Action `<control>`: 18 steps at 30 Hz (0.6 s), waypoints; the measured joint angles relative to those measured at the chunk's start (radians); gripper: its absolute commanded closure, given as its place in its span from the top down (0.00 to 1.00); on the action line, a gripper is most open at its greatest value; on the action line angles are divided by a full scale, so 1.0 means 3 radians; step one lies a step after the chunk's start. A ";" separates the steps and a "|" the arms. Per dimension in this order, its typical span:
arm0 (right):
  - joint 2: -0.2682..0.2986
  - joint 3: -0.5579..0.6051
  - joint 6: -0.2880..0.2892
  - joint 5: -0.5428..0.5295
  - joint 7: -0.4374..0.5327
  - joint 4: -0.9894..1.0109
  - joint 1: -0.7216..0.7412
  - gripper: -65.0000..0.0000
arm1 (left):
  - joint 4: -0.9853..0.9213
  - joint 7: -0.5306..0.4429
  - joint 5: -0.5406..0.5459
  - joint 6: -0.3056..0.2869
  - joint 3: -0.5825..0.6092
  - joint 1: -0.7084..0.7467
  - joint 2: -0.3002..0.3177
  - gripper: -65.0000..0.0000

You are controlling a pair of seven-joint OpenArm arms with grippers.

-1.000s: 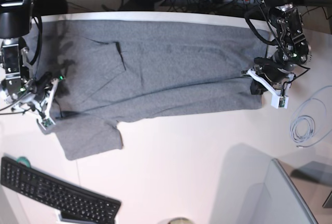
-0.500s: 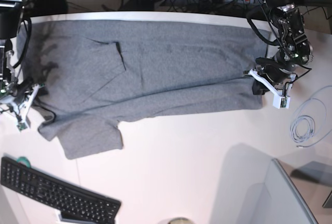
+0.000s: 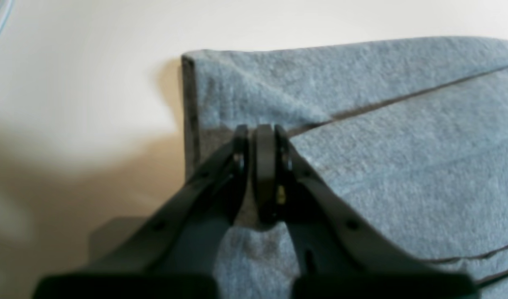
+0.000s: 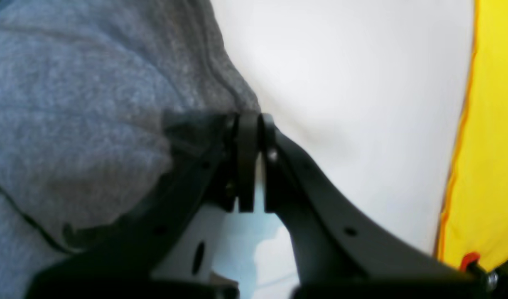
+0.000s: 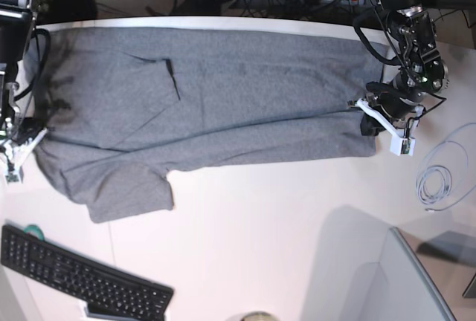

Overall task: Layout the t-shirt on the table in an organized manner, then fold the t-shirt properly
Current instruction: 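Lower the folded hem and open both grippers, withdrawing the right gripper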

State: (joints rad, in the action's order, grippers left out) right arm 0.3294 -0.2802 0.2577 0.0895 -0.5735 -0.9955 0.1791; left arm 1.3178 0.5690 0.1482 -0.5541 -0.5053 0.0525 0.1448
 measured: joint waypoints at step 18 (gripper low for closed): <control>-0.0381 0.0409 0.0364 -0.0037 -0.0184 0.0350 0.0996 0.53 | -0.0004 -0.0004 0.0000 0.0000 -0.0009 0.0004 0.0001 0.00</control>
State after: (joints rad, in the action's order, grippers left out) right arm 0.2150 -0.1574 0.3668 0.0784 -0.6289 -0.8906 0.4778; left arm 1.3167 0.5678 0.1482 -0.5541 -0.5079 0.0536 0.1452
